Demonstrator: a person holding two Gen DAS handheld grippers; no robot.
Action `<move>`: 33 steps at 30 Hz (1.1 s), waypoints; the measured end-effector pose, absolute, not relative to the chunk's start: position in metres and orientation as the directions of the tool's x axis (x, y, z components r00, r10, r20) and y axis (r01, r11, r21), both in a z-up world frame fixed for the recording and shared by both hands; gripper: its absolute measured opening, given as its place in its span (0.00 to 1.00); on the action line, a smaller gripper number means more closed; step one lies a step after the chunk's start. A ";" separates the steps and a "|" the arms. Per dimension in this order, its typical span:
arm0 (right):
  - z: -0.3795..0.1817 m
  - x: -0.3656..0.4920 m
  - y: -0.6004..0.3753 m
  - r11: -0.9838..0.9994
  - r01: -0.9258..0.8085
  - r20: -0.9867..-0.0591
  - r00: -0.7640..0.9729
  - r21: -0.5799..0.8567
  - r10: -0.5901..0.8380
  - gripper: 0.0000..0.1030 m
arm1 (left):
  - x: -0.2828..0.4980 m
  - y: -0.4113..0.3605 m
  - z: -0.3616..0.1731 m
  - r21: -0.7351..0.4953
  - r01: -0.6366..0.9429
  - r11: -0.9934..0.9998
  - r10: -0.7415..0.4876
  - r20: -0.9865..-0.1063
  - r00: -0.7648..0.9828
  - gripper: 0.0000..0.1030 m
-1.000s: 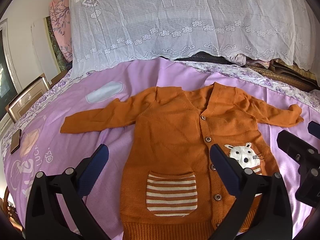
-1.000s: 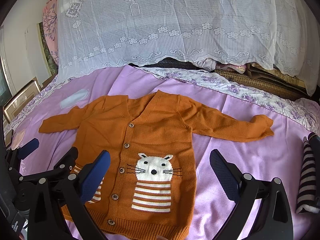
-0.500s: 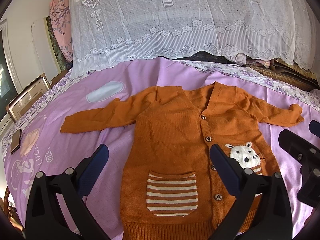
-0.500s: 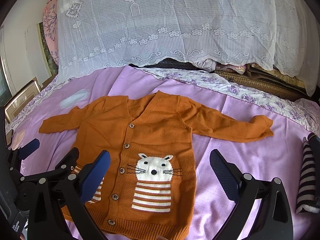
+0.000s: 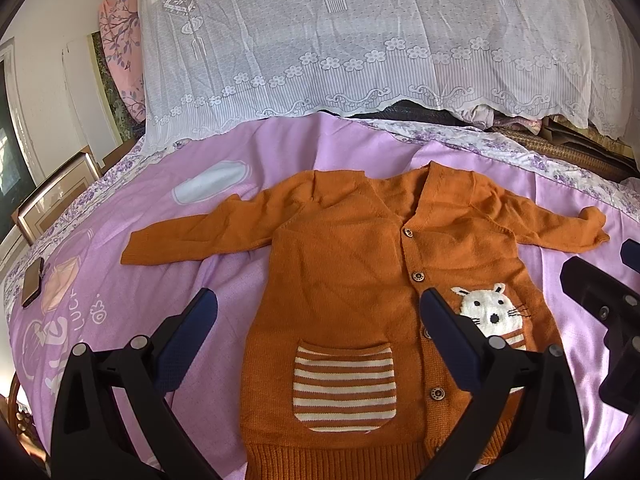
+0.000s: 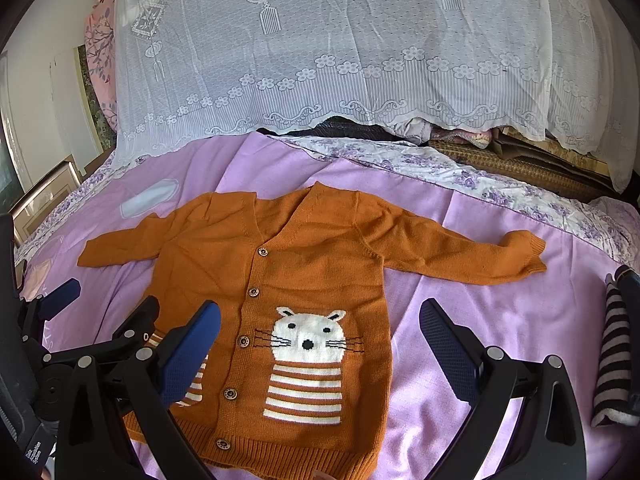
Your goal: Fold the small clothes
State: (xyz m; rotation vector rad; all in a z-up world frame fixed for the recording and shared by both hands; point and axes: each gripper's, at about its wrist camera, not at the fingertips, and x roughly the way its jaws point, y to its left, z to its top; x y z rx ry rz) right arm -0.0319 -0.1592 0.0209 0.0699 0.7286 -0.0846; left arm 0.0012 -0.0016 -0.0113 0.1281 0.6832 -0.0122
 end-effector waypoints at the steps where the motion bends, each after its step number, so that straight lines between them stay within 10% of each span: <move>1: 0.021 -0.032 -0.159 0.994 0.101 -0.668 0.742 0.034 -0.052 0.97 | 0.001 -0.002 -0.011 0.114 0.053 0.992 0.031 -0.630 0.776 0.96; 33: 0.018 -0.031 -0.161 0.994 0.102 -0.665 0.745 0.033 -0.054 0.97 | 0.003 0.000 -0.016 0.121 0.050 0.991 0.039 -0.635 0.771 0.96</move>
